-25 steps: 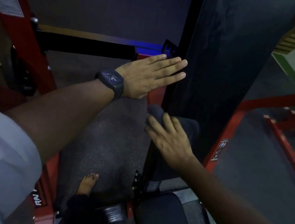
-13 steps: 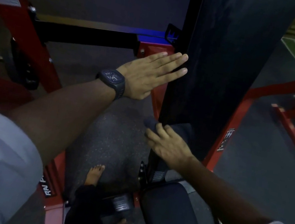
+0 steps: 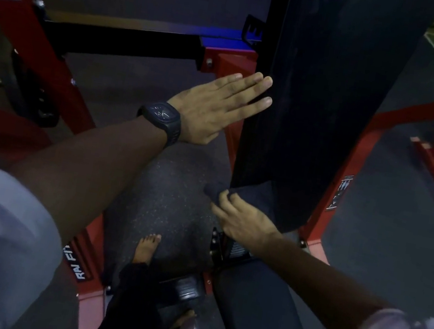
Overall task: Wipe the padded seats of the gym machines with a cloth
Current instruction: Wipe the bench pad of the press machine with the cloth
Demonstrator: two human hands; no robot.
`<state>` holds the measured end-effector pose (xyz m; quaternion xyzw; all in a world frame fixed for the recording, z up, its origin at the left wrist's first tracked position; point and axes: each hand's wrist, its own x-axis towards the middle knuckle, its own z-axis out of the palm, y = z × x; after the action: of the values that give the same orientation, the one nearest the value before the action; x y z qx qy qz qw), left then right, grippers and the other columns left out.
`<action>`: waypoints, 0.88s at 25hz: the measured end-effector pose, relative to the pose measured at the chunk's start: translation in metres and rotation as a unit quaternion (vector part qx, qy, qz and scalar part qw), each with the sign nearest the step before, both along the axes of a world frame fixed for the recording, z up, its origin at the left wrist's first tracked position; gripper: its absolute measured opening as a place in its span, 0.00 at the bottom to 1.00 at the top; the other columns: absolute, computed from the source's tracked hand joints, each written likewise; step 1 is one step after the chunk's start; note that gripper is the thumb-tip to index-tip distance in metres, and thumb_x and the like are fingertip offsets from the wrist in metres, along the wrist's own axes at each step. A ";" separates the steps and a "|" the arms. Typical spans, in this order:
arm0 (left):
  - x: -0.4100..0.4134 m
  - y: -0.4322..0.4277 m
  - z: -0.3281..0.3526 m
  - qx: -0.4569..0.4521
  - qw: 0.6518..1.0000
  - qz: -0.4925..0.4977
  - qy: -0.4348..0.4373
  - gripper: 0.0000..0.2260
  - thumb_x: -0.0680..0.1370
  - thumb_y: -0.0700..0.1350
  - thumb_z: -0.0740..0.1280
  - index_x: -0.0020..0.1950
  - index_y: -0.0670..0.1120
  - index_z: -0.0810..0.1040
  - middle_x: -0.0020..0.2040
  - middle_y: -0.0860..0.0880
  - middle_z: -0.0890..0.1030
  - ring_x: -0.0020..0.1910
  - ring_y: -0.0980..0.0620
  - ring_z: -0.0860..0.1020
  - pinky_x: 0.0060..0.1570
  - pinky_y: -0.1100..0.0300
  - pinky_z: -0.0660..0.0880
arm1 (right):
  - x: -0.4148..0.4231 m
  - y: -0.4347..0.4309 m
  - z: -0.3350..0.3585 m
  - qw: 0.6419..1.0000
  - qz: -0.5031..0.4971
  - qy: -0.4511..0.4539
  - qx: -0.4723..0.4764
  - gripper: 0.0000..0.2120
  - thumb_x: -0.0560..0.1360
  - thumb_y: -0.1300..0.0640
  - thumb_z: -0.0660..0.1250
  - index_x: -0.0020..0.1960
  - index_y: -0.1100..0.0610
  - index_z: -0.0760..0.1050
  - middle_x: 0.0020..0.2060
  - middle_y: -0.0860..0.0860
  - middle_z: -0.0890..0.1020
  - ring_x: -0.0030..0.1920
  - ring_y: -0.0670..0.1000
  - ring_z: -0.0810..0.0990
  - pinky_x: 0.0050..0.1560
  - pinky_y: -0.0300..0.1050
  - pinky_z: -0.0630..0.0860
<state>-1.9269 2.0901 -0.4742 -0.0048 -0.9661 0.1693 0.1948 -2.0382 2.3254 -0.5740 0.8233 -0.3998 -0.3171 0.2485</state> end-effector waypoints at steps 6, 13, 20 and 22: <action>0.003 0.010 -0.010 0.014 1.000 0.011 -0.004 0.46 0.68 0.33 0.64 0.83 0.40 0.45 0.82 0.35 0.49 0.82 0.38 0.47 0.80 0.46 0.44 | -0.003 0.010 -0.010 0.991 -0.064 -0.084 -0.083 0.21 0.80 0.54 0.57 0.70 0.52 0.76 0.73 0.55 0.68 0.66 0.66 0.65 0.63 0.59 0.63; 0.004 0.017 -0.025 0.009 1.000 -0.011 -0.005 0.44 0.69 0.31 0.63 0.83 0.41 0.47 0.81 0.37 0.51 0.81 0.35 0.51 0.80 0.45 0.46 | -0.006 0.009 -0.001 0.985 -0.078 -0.120 -0.094 0.19 0.80 0.53 0.59 0.68 0.50 0.78 0.73 0.53 0.70 0.66 0.66 0.66 0.62 0.60 0.63; 0.005 0.022 -0.024 0.012 1.000 0.007 -0.014 0.49 0.68 0.33 0.67 0.83 0.42 0.40 0.82 0.37 0.46 0.81 0.37 0.47 0.80 0.46 0.44 | 0.002 0.027 -0.026 0.983 -0.112 -0.115 -0.088 0.21 0.79 0.50 0.60 0.71 0.49 0.76 0.75 0.52 0.68 0.67 0.67 0.63 0.64 0.60 0.62; 0.003 0.025 -0.027 0.017 1.000 0.008 -0.013 0.49 0.69 0.33 0.67 0.83 0.41 0.40 0.81 0.37 0.46 0.81 0.36 0.47 0.80 0.47 0.42 | 0.001 0.044 -0.054 0.996 -0.060 -0.058 -0.026 0.20 0.79 0.49 0.59 0.68 0.50 0.79 0.73 0.52 0.69 0.66 0.66 0.64 0.63 0.59 0.63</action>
<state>-1.9239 2.1154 -0.5010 0.0044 -0.9714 0.1540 0.1807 -2.0369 2.3691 -0.6283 0.8080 -0.4707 -0.2726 0.2264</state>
